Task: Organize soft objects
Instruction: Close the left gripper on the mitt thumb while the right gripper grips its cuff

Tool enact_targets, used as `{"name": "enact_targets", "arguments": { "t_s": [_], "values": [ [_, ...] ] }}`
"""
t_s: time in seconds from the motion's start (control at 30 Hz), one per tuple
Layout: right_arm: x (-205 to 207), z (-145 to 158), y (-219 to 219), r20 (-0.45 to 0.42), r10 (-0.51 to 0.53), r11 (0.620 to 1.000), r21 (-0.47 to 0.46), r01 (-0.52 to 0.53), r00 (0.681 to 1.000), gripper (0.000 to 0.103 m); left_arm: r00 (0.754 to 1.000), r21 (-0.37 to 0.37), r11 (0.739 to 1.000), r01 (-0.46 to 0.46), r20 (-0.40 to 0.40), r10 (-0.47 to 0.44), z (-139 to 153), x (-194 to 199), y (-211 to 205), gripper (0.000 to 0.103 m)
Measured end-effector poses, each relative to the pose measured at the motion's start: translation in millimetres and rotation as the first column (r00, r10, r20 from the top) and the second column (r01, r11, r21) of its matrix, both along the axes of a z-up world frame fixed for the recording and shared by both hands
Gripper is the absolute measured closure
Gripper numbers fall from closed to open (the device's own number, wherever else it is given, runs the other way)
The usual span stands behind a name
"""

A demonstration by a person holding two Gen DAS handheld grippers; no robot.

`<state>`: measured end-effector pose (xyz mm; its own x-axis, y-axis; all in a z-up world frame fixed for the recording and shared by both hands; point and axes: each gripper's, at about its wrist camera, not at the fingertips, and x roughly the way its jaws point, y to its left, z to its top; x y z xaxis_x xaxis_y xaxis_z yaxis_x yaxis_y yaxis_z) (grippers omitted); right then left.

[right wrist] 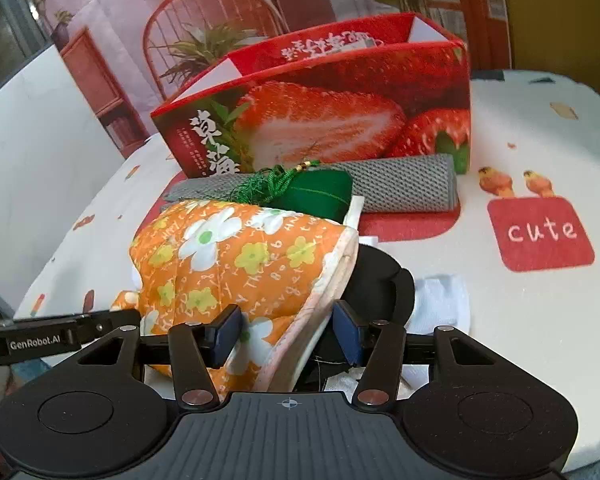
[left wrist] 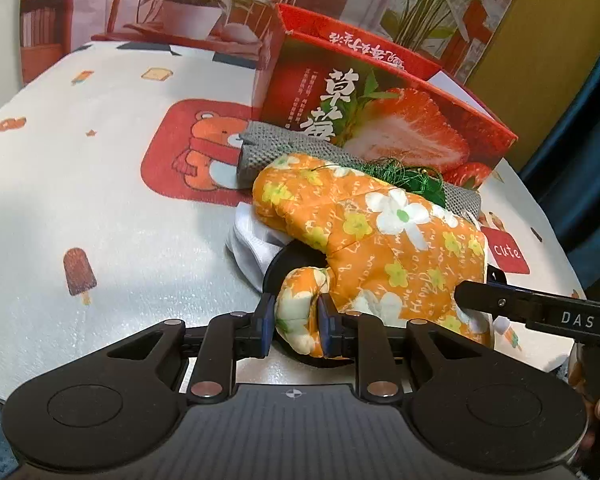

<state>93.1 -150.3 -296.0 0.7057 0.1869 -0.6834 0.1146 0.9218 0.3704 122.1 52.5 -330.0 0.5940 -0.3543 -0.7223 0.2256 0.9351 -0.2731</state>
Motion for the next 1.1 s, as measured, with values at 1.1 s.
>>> {"name": "enact_targets", "arguments": {
  "t_s": [1.1],
  "values": [
    [-11.3,81.6,34.2,0.275,0.137,0.97,-0.23,-0.073,0.952,0.091,0.967,-0.026,1.0,0.002,0.254,0.005,44.3,-31.0,0.5,0.083]
  ]
}}
